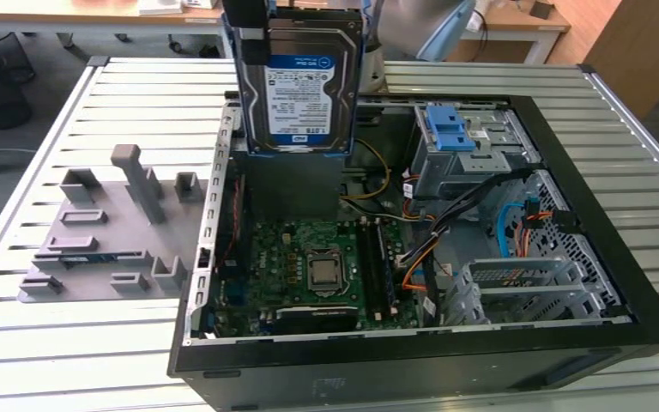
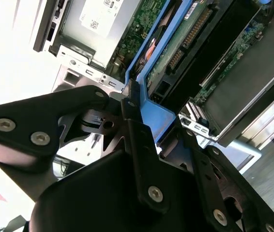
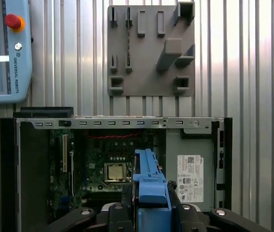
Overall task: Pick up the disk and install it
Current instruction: 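Pick up the disk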
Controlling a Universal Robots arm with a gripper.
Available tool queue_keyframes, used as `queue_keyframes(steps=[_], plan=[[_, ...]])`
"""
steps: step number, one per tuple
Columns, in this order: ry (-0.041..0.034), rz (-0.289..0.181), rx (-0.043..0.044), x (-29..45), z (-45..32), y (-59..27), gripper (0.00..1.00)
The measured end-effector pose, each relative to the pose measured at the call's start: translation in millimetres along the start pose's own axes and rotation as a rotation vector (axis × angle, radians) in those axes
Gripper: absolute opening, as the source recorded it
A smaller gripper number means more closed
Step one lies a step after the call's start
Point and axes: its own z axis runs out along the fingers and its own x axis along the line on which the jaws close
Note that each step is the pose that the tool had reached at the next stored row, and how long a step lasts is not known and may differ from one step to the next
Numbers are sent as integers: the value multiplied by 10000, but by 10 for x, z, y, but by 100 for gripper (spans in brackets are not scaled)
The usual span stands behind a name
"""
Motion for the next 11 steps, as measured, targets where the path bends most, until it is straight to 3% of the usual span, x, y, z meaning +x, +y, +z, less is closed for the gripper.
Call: queue_keyframes(steps=[11], plan=[[0, 0, 0, -4, 1, -158, 36]])
